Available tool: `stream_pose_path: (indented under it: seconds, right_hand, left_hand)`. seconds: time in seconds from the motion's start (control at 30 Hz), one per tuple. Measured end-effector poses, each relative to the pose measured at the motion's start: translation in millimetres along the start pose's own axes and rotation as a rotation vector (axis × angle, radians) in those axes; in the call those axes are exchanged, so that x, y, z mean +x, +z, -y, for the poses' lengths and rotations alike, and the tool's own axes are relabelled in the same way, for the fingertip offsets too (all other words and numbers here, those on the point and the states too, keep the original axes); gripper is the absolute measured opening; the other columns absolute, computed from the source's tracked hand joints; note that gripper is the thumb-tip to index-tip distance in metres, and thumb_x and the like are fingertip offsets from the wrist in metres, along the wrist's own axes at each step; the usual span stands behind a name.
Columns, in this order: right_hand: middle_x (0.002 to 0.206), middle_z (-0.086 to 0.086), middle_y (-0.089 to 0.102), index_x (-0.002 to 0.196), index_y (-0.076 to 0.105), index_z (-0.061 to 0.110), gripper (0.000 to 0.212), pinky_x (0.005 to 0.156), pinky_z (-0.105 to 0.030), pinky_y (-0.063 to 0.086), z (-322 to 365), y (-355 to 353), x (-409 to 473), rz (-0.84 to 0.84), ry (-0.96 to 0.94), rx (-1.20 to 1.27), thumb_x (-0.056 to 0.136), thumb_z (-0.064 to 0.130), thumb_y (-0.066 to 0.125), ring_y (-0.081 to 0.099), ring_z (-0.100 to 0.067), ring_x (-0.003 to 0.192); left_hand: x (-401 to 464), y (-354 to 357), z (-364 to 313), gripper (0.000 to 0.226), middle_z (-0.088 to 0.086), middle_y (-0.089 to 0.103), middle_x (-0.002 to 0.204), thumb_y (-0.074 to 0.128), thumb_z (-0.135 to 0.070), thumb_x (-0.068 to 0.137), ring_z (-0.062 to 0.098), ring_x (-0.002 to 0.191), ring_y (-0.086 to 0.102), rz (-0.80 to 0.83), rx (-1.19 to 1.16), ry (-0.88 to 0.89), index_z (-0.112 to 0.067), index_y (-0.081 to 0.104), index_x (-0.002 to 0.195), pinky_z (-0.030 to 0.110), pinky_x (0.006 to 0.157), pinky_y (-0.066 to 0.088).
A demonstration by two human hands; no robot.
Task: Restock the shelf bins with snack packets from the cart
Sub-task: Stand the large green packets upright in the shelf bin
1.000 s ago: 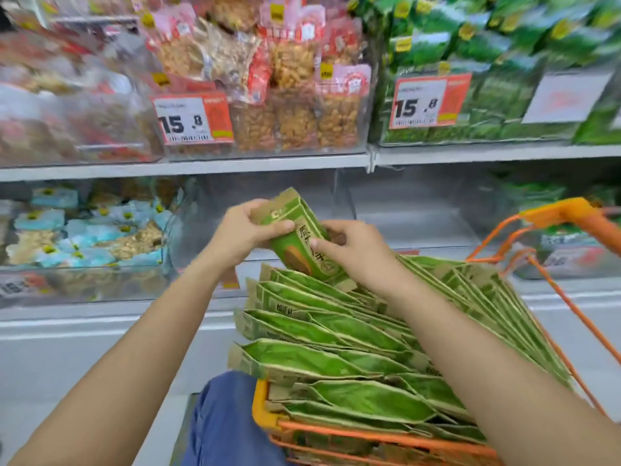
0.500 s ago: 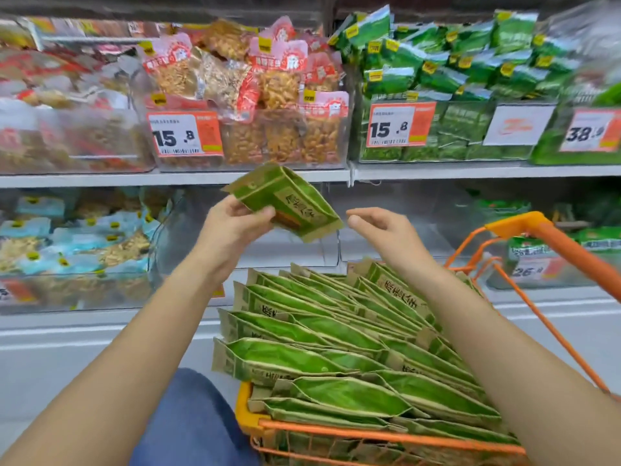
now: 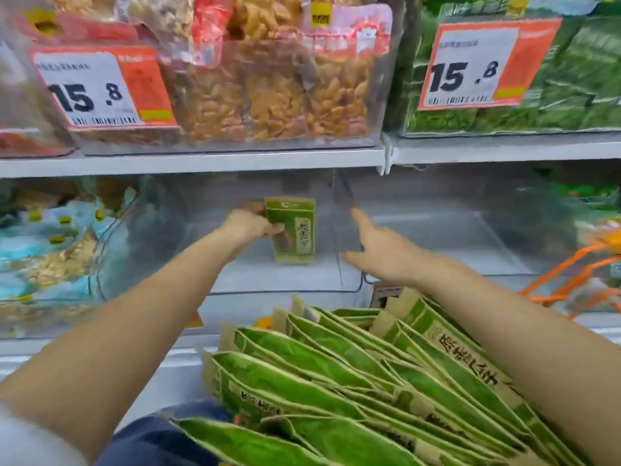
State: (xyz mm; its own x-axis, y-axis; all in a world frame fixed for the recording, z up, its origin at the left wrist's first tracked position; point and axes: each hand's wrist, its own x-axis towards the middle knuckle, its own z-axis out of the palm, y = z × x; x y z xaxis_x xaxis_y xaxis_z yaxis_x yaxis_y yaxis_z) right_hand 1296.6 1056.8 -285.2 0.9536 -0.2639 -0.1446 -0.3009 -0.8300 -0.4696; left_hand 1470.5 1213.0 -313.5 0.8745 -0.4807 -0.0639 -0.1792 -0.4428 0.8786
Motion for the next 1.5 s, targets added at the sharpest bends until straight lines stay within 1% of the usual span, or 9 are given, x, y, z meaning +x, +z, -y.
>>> stream_pose_path:
  seconds: [0.1,0.6,0.7,0.83,1.0,1.1,1.23,1.33,1.5]
  right_hand:
    - [0.062,-0.005,0.052,0.151,-0.015,0.024,0.089,0.050,-0.031,0.034,-2.4,5.5,4.5,-0.045,-0.011,-0.047,0.091,0.025,0.051,0.050,-0.021,0.058]
    - [0.059,-0.004,0.054,0.148,-0.012,0.038,0.086,0.053,-0.036,0.042,-3.7,12.0,5.5,-0.108,0.011,-0.063,0.088,0.024,0.048,0.053,-0.022,0.058]
    - [0.060,-0.004,0.054,0.149,-0.012,0.037,0.086,0.056,-0.037,0.045,-4.5,10.4,6.1,-0.108,0.017,-0.064,0.088,0.024,0.048,0.052,-0.022,0.060]
    - [0.069,-0.005,0.057,0.150,-0.010,0.035,0.084,0.068,-0.037,0.049,-4.0,6.0,4.9,-0.078,0.001,-0.081,0.090,0.033,0.050,0.056,-0.027,0.074]
    - [0.121,-0.008,0.058,0.153,0.011,0.035,0.071,0.079,-0.028,0.035,8.3,-24.3,-22.6,0.054,-0.036,-0.132,0.092,0.058,0.041,0.052,-0.023,0.103]
    - [0.104,0.005,0.049,0.143,0.037,0.037,0.056,0.076,-0.028,0.031,24.9,-31.0,-47.5,0.025,-0.134,-0.223,0.091,0.056,0.045,0.045,-0.010,0.081]
    - [0.098,0.009,0.062,0.102,0.064,0.034,0.025,0.080,-0.032,0.046,48.2,-24.1,-63.4,-0.023,-0.216,-0.275,0.089,0.053,0.054,0.058,-0.013,0.091]
    - [0.090,0.010,0.067,0.091,0.069,0.029,0.027,0.070,-0.027,0.045,57.7,-15.3,-75.2,0.069,-0.198,-0.287,0.085,0.054,0.061,0.056,-0.005,0.071]
    - [0.074,0.014,0.061,0.087,0.072,0.026,0.016,0.074,-0.028,0.048,55.2,-1.0,-81.3,0.057,-0.169,-0.237,0.084,0.042,0.068,0.059,-0.011,0.084]
  left_hand:
    - [45.4,20.3,-4.9,0.032,0.017,0.064,0.120,0.066,-0.003,0.088,0.021,0.097,0.062,-0.001,0.030,-0.014,0.001,0.061,0.120,0.029,0.087,0.051]
    - [126.3,65.5,-2.2,0.040,0.009,0.065,0.113,0.079,-0.019,0.075,0.023,0.106,0.062,-0.467,0.075,0.089,-0.008,0.058,0.108,0.034,0.090,0.050]
    - [121.9,63.4,1.2,0.028,0.002,0.061,0.105,0.079,-0.022,0.077,0.017,0.101,0.060,-0.295,0.100,0.034,-0.020,0.052,0.087,0.029,0.091,0.051]
    - [85.2,42.0,-6.7,0.030,0.007,0.063,0.109,0.070,-0.009,0.085,0.020,0.107,0.060,-0.077,0.099,0.096,-0.005,0.062,0.113,0.027,0.091,0.050]
    - [-35.5,-7.4,-23.6,0.012,-0.001,0.069,0.084,0.060,-0.005,0.092,0.009,0.079,0.066,0.208,-0.151,0.171,-0.015,0.065,0.090,0.020,0.068,0.056]
    - [-103.9,-29.6,-27.1,0.010,0.001,0.072,0.082,0.062,-0.016,0.086,0.011,0.075,0.067,0.376,-0.160,0.231,-0.009,0.068,0.088,0.023,0.065,0.054]
    - [-140.5,-34.3,-9.4,0.025,-0.005,0.074,0.093,0.069,-0.020,0.073,0.007,0.081,0.067,0.490,-0.122,0.163,-0.013,0.070,0.097,0.017,0.075,0.051]
    - [-138.3,-29.6,-0.7,0.025,0.001,0.075,0.092,0.071,-0.019,0.070,0.007,0.085,0.068,0.465,-0.159,0.118,-0.014,0.072,0.094,0.014,0.075,0.050]
    - [-131.6,-19.9,-0.1,0.020,0.008,0.074,0.092,0.069,-0.024,0.072,0.010,0.081,0.067,0.479,-0.221,0.087,-0.014,0.071,0.090,0.018,0.072,0.051]
